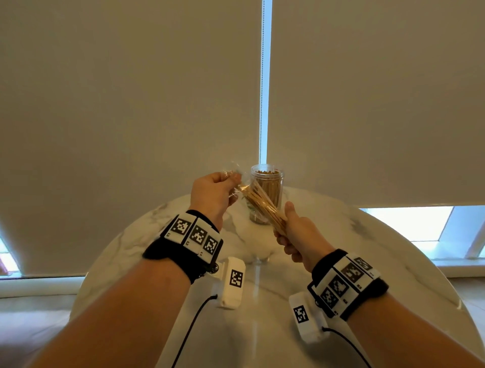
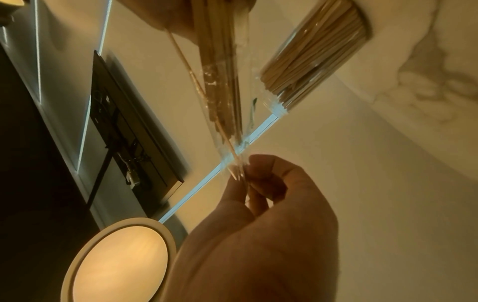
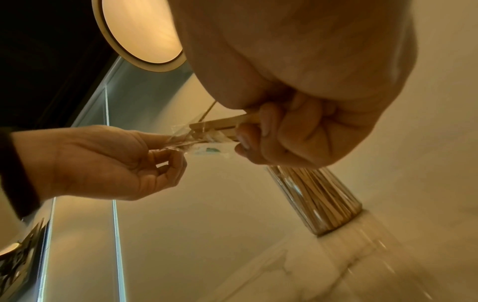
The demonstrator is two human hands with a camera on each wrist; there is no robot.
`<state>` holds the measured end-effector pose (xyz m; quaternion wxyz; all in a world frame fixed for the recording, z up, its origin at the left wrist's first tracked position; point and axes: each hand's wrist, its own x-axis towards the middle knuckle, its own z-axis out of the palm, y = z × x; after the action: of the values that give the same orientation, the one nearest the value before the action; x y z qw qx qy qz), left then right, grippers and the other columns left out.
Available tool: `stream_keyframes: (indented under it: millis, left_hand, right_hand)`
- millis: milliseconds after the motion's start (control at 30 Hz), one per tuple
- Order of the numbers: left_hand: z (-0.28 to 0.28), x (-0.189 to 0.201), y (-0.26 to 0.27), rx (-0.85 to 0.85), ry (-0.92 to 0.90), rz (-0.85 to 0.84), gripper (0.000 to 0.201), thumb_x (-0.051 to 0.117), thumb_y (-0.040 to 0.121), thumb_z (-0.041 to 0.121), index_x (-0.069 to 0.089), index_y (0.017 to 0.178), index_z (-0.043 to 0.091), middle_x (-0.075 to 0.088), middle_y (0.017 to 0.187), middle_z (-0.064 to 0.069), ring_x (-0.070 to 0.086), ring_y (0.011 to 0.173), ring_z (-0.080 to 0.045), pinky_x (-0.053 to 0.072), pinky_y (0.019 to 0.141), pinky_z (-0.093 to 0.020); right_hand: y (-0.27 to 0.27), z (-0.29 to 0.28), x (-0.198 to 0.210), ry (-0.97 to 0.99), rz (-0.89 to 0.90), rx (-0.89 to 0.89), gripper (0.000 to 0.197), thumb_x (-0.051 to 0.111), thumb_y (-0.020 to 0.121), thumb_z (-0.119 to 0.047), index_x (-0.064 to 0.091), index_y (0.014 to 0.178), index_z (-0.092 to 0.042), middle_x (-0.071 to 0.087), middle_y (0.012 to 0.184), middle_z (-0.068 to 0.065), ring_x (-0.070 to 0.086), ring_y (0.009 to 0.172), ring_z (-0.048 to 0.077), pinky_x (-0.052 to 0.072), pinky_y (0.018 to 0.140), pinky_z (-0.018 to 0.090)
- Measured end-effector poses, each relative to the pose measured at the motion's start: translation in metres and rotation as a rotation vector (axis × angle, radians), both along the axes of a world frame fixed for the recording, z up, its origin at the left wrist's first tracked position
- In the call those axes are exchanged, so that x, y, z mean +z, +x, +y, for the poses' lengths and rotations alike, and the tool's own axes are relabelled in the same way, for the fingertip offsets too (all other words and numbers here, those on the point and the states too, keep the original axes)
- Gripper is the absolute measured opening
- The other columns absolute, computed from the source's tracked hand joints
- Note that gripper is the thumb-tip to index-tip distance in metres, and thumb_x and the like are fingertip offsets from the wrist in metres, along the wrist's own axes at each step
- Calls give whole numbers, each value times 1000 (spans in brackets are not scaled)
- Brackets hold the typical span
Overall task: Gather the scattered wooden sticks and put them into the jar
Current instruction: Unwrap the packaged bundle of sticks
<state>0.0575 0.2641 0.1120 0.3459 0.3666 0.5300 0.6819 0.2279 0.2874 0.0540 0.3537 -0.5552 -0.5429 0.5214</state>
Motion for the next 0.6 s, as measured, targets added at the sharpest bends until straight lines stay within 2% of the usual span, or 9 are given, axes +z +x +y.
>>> stream_keyframes:
  millis: [133, 267, 433, 600]
  left_hand:
    - [1, 1, -1, 135, 47, 160, 17, 77, 86, 17, 66, 75, 13, 63, 76, -2, 59, 71, -15, 56, 71, -30]
    - [-2, 1, 7, 70, 48, 228, 14, 77, 87, 18, 66, 80, 11, 67, 81, -6, 62, 72, -15, 56, 66, -27]
    - [-8, 0, 14, 36, 54, 154, 19, 73, 91, 26, 67, 82, 11, 66, 75, -2, 62, 69, -13, 60, 66, -26]
    - [-9, 2, 12, 81, 96, 78, 23, 71, 92, 26, 71, 92, 3, 74, 89, -12, 64, 72, -16, 60, 64, -26]
  right_hand:
    - [-2, 1, 3, -43, -5, 64, 81, 16, 92, -79, 63, 79, -15, 51, 58, -4, 35, 44, 10, 27, 44, 21]
    - [-7, 1, 2, 48, -129, 42, 73, 21, 95, -74, 61, 78, -15, 52, 64, -2, 38, 47, 13, 30, 44, 23]
    - [-8, 3, 2, 159, -213, -36, 73, 19, 99, -68, 62, 77, -13, 56, 69, 2, 45, 55, 16, 36, 50, 28]
    - [-3, 7, 7, 267, -270, -32, 76, 16, 101, -65, 63, 73, -12, 58, 67, 2, 48, 57, 15, 38, 57, 30]
